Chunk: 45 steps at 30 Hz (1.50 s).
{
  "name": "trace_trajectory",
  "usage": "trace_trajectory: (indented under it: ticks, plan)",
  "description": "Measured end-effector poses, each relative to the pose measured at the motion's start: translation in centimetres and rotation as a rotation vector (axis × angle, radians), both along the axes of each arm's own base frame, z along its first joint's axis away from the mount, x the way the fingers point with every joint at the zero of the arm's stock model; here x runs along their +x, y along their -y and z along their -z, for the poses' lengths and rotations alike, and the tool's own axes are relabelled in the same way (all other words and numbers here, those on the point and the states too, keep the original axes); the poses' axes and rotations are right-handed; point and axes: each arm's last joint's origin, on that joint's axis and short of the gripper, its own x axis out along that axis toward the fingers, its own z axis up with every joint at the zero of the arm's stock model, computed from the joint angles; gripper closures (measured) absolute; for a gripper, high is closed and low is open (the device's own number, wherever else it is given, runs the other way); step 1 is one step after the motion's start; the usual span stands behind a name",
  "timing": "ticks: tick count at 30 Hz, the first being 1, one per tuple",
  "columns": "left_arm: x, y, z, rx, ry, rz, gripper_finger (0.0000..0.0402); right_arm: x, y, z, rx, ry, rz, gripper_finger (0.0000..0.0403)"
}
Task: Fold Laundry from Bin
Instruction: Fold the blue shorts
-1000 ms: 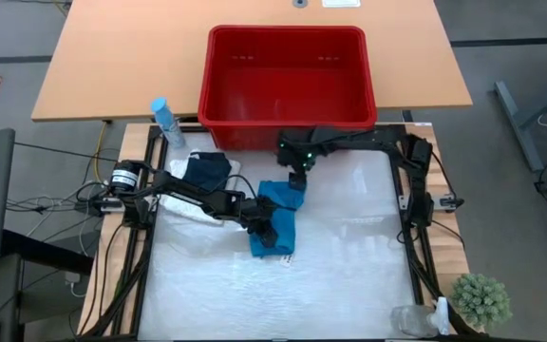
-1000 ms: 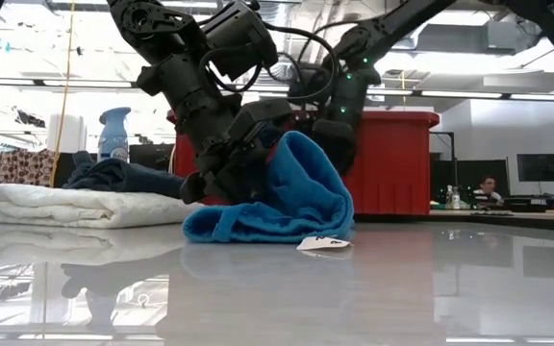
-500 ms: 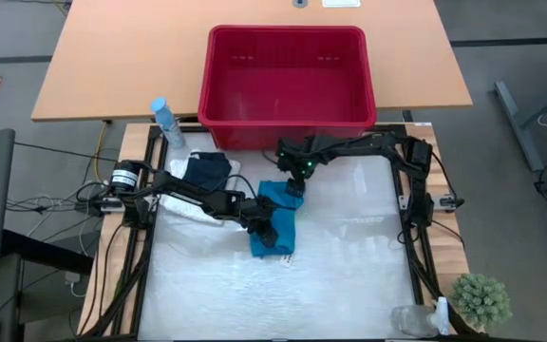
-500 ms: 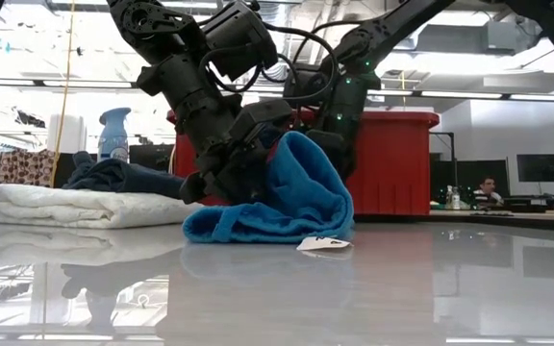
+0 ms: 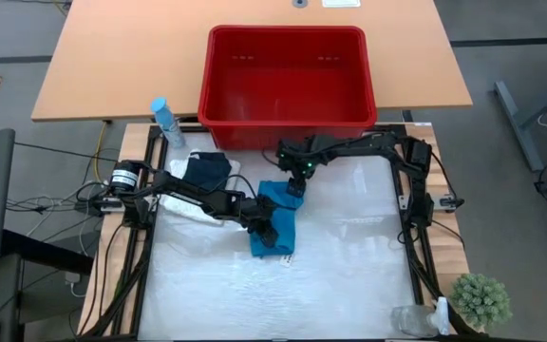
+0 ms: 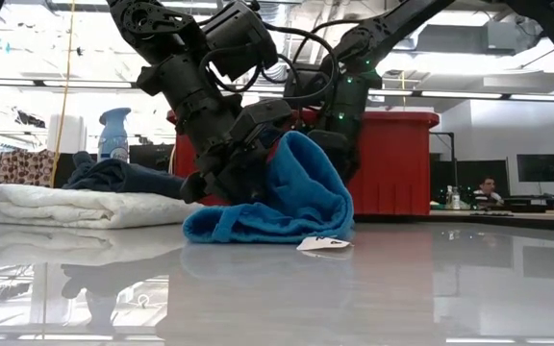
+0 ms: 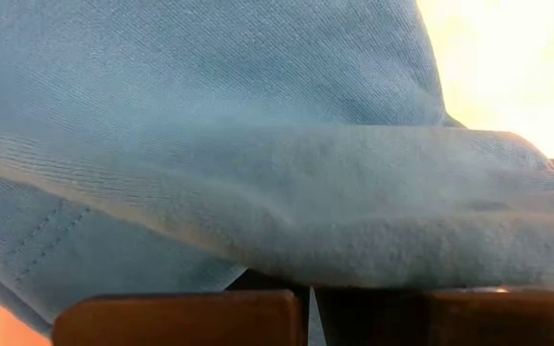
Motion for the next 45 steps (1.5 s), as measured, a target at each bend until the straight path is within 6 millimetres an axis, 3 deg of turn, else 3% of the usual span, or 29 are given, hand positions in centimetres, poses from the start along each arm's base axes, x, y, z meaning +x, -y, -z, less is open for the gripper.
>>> trace_trajectory:
  ticks: [10, 14, 18, 25, 45]
  plan:
    - [0.0, 0.0, 0.0, 0.002, 0.0, -0.001, 0.0401, -0.5, -0.2, 1.2, 0.008, -0.018, 0.011, 0.0159]
    - [0.0, 0.0, 0.0, 0.008, 0.001, -0.006, 0.0401, -0.6, -0.3, 1.5, 0.01, -0.022, 0.009, 0.0178]
    - [0.0, 0.0, 0.0, 0.008, 0.001, -0.006, 0.0401, -0.6, -0.3, 1.5, 0.012, -0.024, 0.007, 0.0231]
    - [0.0, 0.0, 0.0, 0.008, 0.001, -0.006, 0.0401, -0.4, -0.7, 1.5, 0.006, -0.022, -0.027, 0.0384]
    - [0.0, 0.0, 0.0, 0.008, 0.001, -0.005, 0.0401, -0.2, -0.5, 0.8, 0.003, -0.014, 0.011, 0.0388]
